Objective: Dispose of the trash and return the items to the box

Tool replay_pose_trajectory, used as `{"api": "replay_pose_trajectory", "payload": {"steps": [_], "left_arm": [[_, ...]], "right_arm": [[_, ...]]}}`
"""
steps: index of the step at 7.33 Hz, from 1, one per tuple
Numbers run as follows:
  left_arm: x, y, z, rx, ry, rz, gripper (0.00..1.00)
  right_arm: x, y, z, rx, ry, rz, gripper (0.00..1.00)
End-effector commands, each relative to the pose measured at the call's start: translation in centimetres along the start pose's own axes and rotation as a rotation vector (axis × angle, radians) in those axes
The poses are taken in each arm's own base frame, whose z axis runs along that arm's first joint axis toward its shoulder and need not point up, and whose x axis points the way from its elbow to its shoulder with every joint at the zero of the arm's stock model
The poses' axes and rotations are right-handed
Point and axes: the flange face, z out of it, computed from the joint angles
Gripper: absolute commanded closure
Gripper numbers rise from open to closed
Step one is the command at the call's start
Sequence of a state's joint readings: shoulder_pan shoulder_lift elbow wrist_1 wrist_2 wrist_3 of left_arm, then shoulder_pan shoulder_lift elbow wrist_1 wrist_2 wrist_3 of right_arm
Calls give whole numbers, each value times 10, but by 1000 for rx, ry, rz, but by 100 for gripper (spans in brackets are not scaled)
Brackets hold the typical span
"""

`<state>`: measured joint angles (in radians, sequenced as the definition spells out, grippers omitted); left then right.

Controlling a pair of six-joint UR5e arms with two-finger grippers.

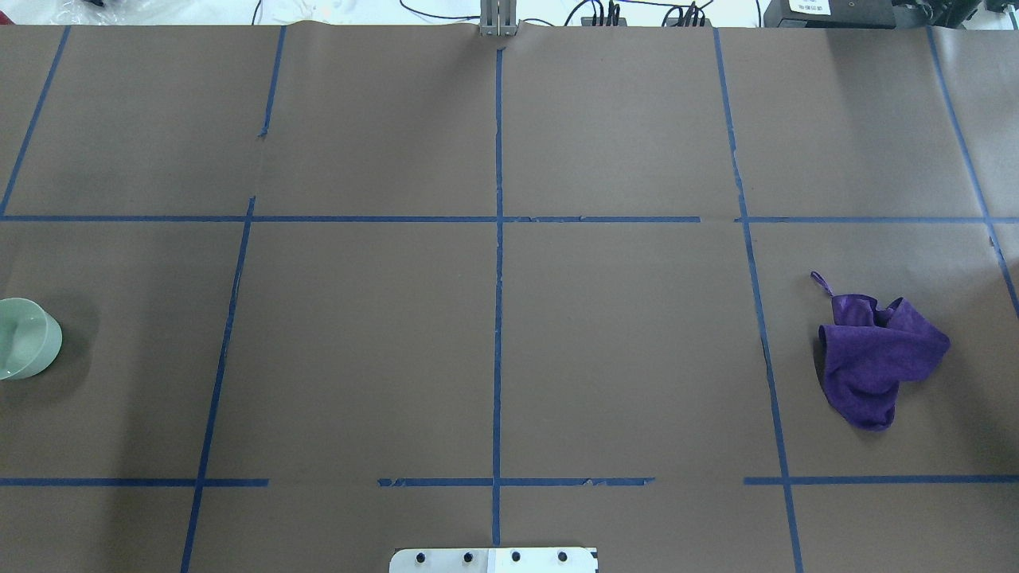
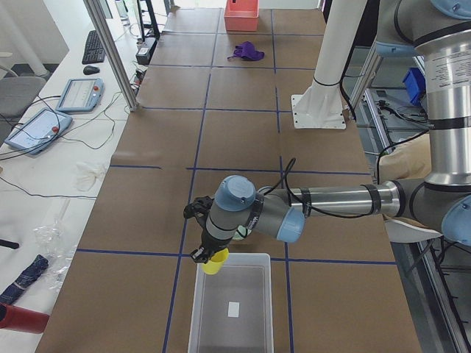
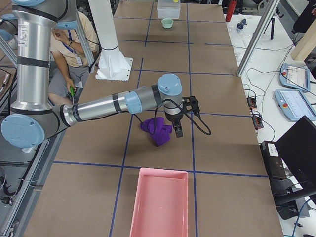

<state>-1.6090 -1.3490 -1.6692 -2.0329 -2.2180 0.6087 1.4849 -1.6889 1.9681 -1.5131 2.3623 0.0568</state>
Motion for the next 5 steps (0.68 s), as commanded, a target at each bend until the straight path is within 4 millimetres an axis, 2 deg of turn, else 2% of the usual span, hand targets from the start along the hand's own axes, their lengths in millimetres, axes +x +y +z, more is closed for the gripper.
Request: {"api": "replay_pose_trajectory", "payload": {"steps": [1,2,3,5], "left_arm": [[13,46,36,53,82,-49,100],[16,64,51,65,111,-48,100],[26,82,57,51,129,-49,100],[49,107,64,54,206,-1,97]], "right_arm": [[0,0,0,5,0,-5,0],[3,-1,3,9,1,-9,0],[7,0,7,11,1,-11,0],[10,2,10,18,-1,-18,0]]}}
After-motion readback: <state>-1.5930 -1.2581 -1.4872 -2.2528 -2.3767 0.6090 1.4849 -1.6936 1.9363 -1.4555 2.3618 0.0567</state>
